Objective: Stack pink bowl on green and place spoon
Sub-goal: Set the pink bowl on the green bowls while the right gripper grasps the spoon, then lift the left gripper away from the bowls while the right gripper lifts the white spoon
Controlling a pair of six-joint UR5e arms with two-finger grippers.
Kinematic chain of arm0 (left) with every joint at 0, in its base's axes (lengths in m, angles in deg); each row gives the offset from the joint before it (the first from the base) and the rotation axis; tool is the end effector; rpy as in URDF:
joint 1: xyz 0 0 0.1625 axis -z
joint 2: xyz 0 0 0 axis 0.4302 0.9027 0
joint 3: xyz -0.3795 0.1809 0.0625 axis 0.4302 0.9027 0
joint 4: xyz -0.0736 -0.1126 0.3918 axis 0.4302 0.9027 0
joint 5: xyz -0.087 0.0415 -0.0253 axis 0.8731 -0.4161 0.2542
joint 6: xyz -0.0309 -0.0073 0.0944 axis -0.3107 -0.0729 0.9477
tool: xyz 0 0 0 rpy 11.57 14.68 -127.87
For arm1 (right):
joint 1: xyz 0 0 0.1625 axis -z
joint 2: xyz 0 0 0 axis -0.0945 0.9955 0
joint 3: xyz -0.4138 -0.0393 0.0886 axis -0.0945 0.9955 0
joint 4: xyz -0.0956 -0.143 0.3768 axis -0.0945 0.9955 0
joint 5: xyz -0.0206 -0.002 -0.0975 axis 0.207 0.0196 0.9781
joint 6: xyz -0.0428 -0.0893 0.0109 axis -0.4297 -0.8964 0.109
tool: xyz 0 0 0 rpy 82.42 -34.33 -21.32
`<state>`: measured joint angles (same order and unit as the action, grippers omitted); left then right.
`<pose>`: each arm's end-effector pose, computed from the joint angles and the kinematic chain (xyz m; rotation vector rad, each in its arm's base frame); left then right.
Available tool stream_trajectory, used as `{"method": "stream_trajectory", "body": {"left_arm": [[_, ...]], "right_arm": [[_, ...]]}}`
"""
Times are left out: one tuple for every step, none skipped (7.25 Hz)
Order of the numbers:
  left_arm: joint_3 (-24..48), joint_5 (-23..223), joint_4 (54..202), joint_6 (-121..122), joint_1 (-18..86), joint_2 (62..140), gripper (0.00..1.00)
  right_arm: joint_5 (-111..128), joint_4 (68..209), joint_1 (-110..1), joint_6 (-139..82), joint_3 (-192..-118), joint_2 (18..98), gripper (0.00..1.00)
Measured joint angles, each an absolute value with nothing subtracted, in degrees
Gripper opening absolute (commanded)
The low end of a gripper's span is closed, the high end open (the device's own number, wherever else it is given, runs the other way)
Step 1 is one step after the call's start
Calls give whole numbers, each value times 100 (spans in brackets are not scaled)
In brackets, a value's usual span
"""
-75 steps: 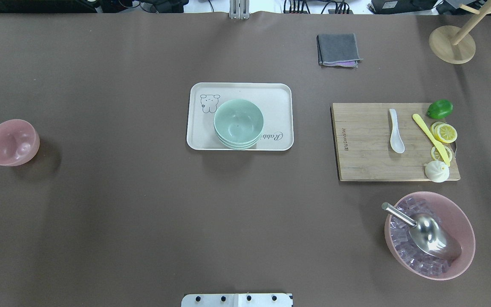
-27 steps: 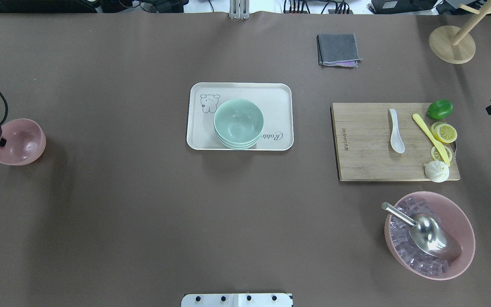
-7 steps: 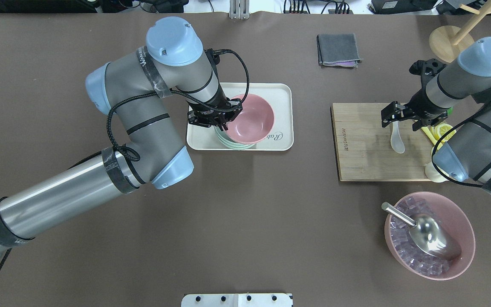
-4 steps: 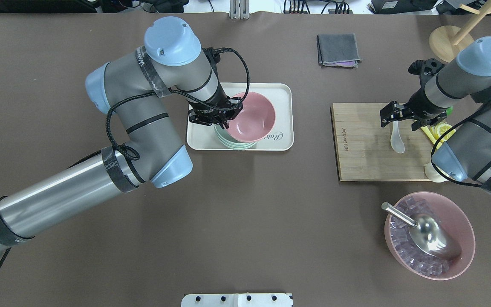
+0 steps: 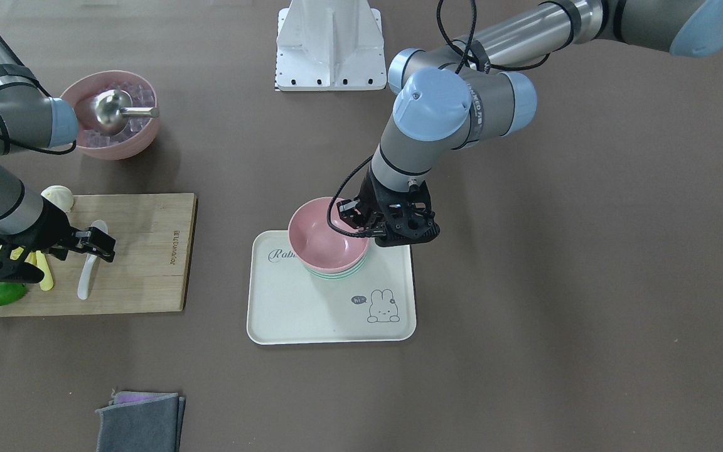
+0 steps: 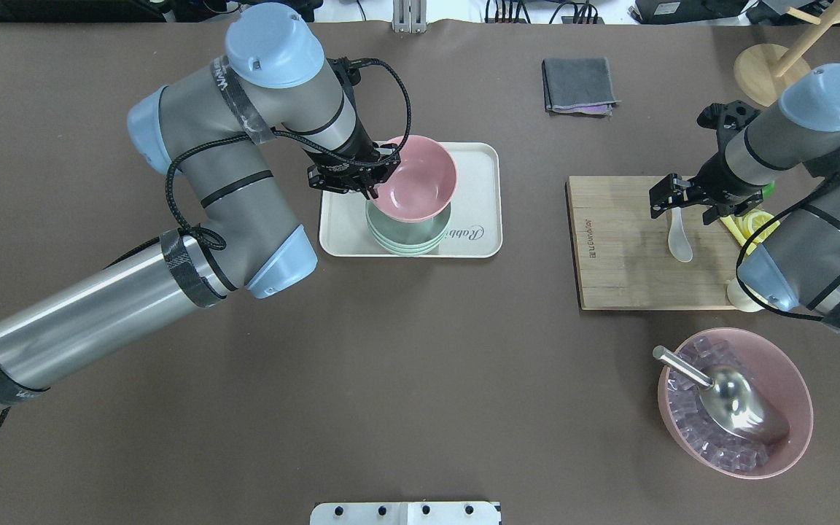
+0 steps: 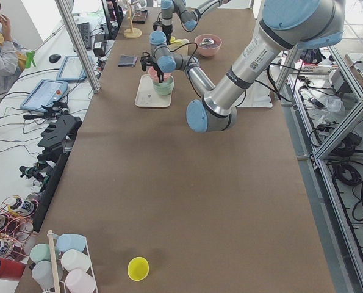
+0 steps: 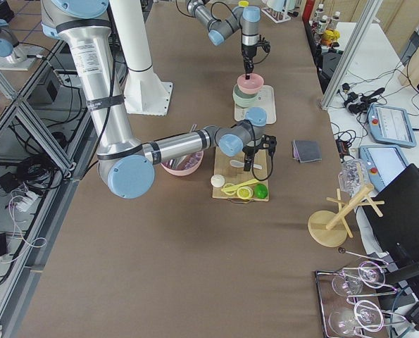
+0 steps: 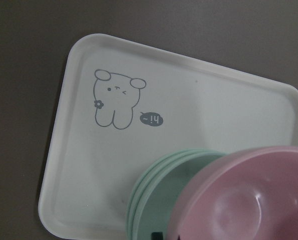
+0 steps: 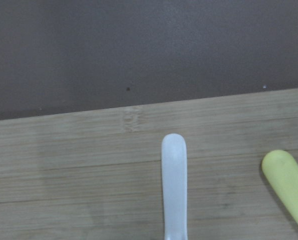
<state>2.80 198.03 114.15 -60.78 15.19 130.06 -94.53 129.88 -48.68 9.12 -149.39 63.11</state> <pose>0.5120 -0.5508 0.1649 -0.0173 1.0112 -0.1926 -0.3029 -0.5457 0.4994 -0.0209 -0.8415 0.1070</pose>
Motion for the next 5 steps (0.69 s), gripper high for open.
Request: {"method": "stream_trajectory", "body": {"left_arm": [[245, 19773, 11426, -6067, 1473, 12994, 98], [215, 19662, 11461, -6069, 1407, 12983, 98], [213, 19605, 11503, -6070, 1456, 12979, 98], [252, 19767, 11523, -6054, 1612, 12946, 98], [395, 19993, 11525, -6047, 1762, 12846, 98]], "right_arm": [[-9453, 12986, -4847, 918, -14935, 6311, 94], [-9450, 12986, -4823, 921, -14924, 6311, 85], [-9442, 12989, -4812, 921, -14914, 6312, 63], [-9412, 13001, -4797, 932, -14901, 6317, 44], [-9361, 13013, -4772, 952, -14882, 6326, 11]]}}
